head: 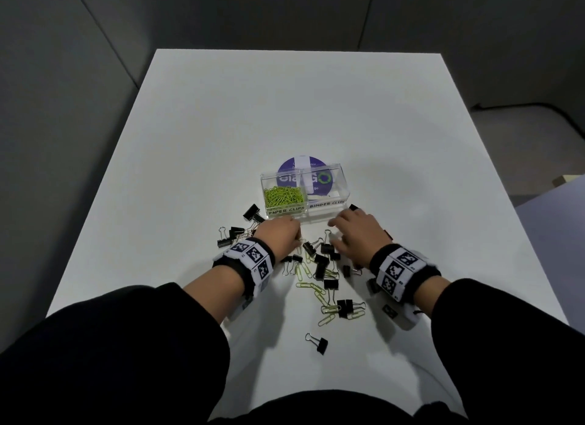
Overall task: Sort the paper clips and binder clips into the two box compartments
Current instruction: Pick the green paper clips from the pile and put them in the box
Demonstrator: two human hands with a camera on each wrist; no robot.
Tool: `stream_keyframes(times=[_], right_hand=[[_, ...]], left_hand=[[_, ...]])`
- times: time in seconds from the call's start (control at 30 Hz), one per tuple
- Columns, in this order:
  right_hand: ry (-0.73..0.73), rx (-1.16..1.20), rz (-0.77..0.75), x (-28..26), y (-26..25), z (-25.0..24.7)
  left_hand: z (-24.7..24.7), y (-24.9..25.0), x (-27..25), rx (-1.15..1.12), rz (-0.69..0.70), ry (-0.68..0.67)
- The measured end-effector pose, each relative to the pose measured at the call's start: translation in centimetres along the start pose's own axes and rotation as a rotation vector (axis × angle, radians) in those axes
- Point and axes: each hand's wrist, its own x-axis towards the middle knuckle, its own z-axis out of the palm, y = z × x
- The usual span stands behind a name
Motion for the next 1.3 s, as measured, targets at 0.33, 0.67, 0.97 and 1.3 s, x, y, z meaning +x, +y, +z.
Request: stream_keyframes(times=[0.33, 0.67, 0.97, 1.3], right_hand=[[-0.142, -0.078, -0.146, 0.5, -3.1, 1.5], [-0.089, -0.080, 0.108, 0.5, 1.3, -0.5], [0.038, -0.099, -0.231, -1.1, -1.3, 0.7], [-0.064, -0.121, -0.314, -2.4, -1.7, 2.2]], left_hand=[[0.9, -1.6, -2.4, -0.031, 0.006, -0.029], [-0.2, -2.7, -4.0, -0.212, -0.008, -0.015], [-0.3, -2.7, -5.0, -0.070, 0.096, -0.048], [1.2, -2.4, -6.4, 0.037, 0.123, -0.154]])
